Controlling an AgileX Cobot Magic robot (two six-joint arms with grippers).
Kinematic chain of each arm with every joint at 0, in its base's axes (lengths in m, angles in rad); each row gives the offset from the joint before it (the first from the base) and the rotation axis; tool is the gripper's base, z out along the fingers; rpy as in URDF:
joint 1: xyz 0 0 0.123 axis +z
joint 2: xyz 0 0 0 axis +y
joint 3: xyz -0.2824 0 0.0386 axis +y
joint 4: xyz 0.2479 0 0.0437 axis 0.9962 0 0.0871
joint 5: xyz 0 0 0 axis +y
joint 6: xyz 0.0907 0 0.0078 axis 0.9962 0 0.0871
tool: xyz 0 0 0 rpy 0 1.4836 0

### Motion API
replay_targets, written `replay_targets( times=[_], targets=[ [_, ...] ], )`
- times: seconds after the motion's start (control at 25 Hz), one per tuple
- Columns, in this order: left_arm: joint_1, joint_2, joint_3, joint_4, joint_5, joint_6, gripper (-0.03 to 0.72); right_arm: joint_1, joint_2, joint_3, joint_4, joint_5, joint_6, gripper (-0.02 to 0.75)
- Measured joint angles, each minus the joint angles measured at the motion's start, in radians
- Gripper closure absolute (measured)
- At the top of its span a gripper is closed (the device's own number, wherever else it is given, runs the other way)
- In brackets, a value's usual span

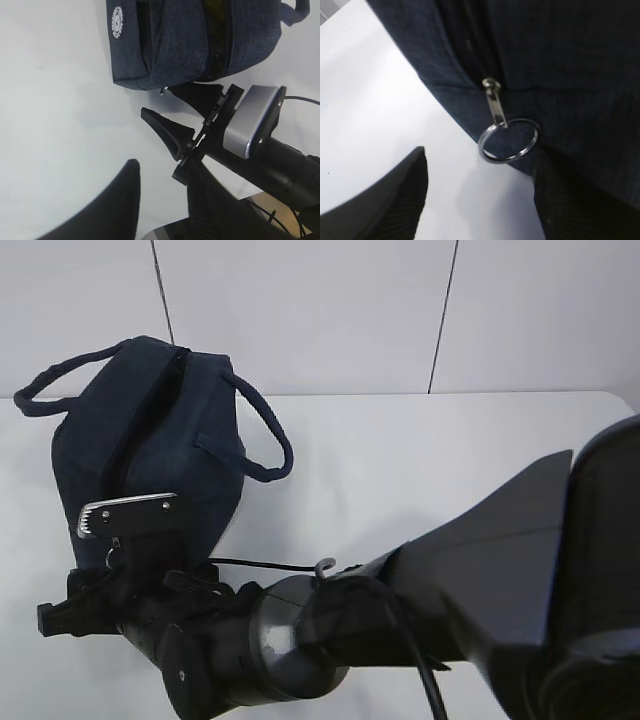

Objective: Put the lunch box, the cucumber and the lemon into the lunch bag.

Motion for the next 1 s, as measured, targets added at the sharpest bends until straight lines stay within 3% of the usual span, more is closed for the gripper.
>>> replay_targets(
  times=[0.6,0.84,1.0],
  targets=[
    [0.000,0.000,0.000,0.000,0.000,0.000,0.456,0.000,0.000,-0.002,0.095,-0.064,-0.092,0.260],
    [0.000,0.000,0.000,0.000,0.000,0.000,0.456,0.000,0.000,-0.002,0.105,-0.066,-0.093,0.356],
    [0.000,0.000,0.000,0.000,0.000,0.000,0.456,0.000,0.000,-0.002,0.110,-0.068,-0.093,0.380]
  ],
)
